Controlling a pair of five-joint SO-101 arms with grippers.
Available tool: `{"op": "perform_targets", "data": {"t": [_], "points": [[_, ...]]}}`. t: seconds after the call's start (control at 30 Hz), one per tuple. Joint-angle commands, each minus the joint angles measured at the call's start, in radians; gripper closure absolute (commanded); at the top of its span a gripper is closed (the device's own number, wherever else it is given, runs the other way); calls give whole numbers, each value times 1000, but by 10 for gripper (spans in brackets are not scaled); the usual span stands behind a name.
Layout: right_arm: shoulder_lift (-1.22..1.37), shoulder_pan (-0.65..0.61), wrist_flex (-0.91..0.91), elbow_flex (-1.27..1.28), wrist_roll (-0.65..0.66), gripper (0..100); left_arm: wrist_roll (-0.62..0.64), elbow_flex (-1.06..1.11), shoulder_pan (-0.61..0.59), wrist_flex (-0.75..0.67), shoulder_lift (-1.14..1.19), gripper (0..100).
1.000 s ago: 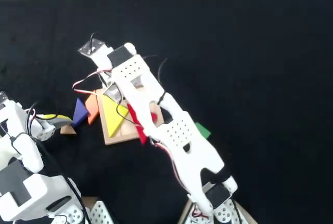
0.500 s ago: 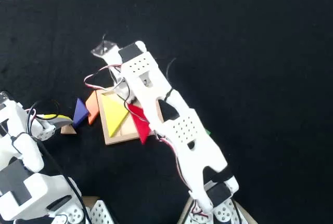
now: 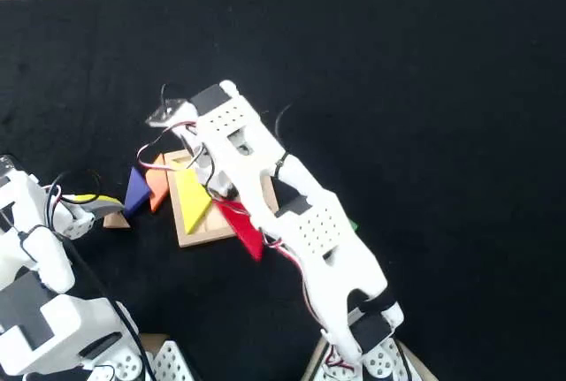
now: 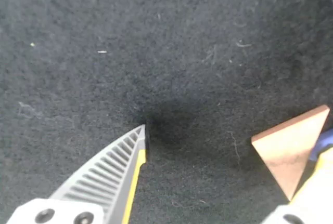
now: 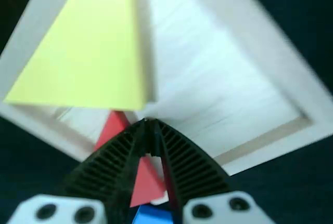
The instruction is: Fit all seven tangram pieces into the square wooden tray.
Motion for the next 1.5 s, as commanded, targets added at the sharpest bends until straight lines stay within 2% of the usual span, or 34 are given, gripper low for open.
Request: {"op": "perform_targets", "data": {"t": [0.0, 0.2, 0.3, 0.57, 0.8, 0.93, 1.1, 1.47], "points": [[-93, 6, 29, -1, 12, 988, -9, -5, -4, -12, -6, 535], [-257, 28, 34, 1, -51, 988, -9, -5, -4, -12, -6, 535], [-377, -23, 34, 140, -31, 988, -9, -5, -4, -12, -6, 535], [-625, -14, 26, 656, -29, 988, -9, -5, -4, -12, -6, 535], [-677, -58, -44, 865, -29, 988, -9, -5, -4, -12, -6, 535], [-638, -91, -107, 886, -28, 988, -9, -5, -4, -12, -6, 535], [-533, -54, -172, 885, 17, 988, -9, -4, -4, -11, -6, 535], [-455, 83, -98, 662, 51, 988, -9, -4, -4, -12, -6, 535]]}}
